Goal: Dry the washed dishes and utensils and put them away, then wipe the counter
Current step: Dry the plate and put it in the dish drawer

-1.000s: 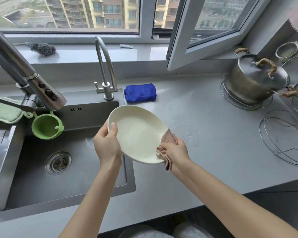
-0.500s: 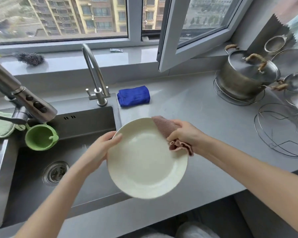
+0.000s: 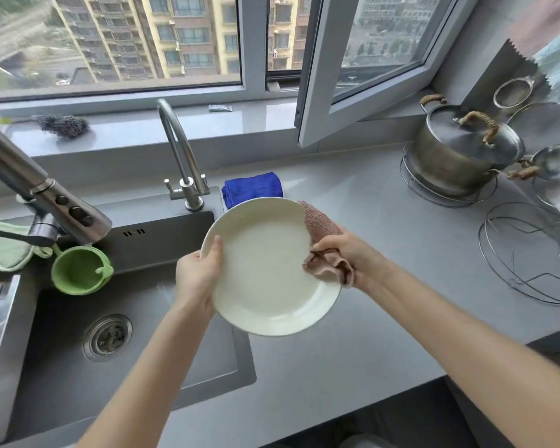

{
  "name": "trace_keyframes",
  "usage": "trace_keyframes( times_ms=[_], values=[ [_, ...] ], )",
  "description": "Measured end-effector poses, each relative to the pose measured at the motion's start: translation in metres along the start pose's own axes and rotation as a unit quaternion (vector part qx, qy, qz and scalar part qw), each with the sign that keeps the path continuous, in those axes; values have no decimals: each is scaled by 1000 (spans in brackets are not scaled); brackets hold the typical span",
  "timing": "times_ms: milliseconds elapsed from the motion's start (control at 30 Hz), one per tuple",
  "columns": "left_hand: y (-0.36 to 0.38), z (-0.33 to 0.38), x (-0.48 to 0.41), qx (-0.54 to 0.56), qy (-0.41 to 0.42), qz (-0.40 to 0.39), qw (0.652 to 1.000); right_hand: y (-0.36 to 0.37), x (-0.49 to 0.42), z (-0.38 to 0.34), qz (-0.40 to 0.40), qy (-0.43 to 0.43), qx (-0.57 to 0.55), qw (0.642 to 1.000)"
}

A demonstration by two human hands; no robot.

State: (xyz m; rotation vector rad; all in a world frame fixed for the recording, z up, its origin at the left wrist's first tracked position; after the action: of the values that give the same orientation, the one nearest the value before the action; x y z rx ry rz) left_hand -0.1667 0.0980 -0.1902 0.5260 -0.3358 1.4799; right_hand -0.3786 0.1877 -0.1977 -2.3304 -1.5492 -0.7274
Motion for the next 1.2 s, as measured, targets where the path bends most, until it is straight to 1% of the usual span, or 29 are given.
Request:
trace_keyframes(
  times_ms=[33, 100, 133, 167, 233, 267, 300, 333, 367, 400, 433, 467, 500, 533, 600, 633, 667, 700, 733, 767, 833, 900, 967, 1000, 1033, 1100, 1167, 1200],
  values=[
    [0, -4, 0, 27, -3, 25, 999, 4, -1, 7, 11, -3, -55, 998],
    [4, -20, 3, 92, -11, 98, 991, 20, 1, 18, 14, -10, -152, 988],
    [8, -30, 7, 129, -20, 135, 982, 28, 2, 23, 36, -13, -191, 981],
    [14, -42, 11, 159, -28, 170, 972, 34, 1, 29, 74, -8, -219, 973],
    [26, -65, 29, 185, -40, 228, 955, 39, 2, 34, 158, 8, -227, 961],
    [29, -75, 39, 187, -41, 239, 952, 38, 2, 33, 180, 10, -212, 961],
    [30, -83, 44, 194, -47, 224, 954, 34, 5, 29, 187, 14, -187, 964],
    [28, -86, 44, 210, -60, 176, 960, 28, 8, 24, 187, 25, -150, 971],
    [21, -84, 42, 210, -75, 104, 969, 20, 12, 20, 182, 35, -111, 976],
    [12, -76, 33, 188, -73, 23, 979, 10, 15, 15, 175, 38, -72, 981],
    [2, -62, 21, 141, -37, -42, 988, 0, 16, 9, 168, 35, -34, 985],
    [-7, -44, 7, 70, 17, -88, 993, -7, 16, 3, 150, 27, 7, 988],
    [-10, -24, -6, -14, 72, -124, 990, -12, 15, -3, 121, 15, 49, 991],
    [-7, -6, -15, -97, 108, -158, 977, -13, 16, -10, 80, 3, 90, 993],
    [15, 20, -16, -216, 142, -242, 935, -4, 19, -24, -22, -14, 161, 987],
    [26, 25, -11, -258, 163, -284, 909, 4, 22, -32, -62, -22, 196, 978],
    [35, 28, -5, -290, 191, -306, 887, 9, 24, -40, -85, -28, 229, 969],
    [40, 30, 0, -295, 218, -307, 878, 14, 25, -48, -98, -34, 253, 962],
    [40, 31, 4, -283, 240, -296, 880, 17, 23, -54, -113, -35, 261, 958],
    [39, 30, 6, -261, 252, -279, 889, 18, 21, -59, -134, -33, 256, 957],
    [35, 26, 10, -213, 244, -242, 915, 14, 18, -62, -178, -19, 229, 957],
    [29, 18, 9, -168, 210, -197, 943, 4, 17, -59, -203, 10, 162, 966],
    [20, 9, 2, -92, 142, -123, 978, -5, 18, -50, -194, 21, 61, 979],
    [15, 4, -3, -47, 112, -66, 990, -6, 16, -42, -173, 23, 21, 985],
    [11, 0, -9, -12, 92, -4, 996, -2, 17, -36, -148, 19, -8, 989],
    [14, -11, -11, 51, 65, 91, 992, 12, 13, -25, -65, -3, -58, 996],
    [27, -26, -6, 110, 21, 142, 983, 28, 11, -17, 40, -27, -117, 992],
    [33, -35, -3, 133, -16, 159, 978, 35, 13, -13, 88, -47, -133, 986]
  ],
)
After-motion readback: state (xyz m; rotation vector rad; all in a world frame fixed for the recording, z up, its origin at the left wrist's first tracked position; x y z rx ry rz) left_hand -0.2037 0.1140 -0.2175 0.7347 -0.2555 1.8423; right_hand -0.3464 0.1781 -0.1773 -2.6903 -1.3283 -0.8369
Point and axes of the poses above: each hand's wrist, its own x-axis away from the middle knuckle, its own y-axis out of the palm, z = x × y, the point moved 4 cm from there along -x, towards the middle knuckle, and after that the axes turned 14 degrees about x, right-handed, at the moved point
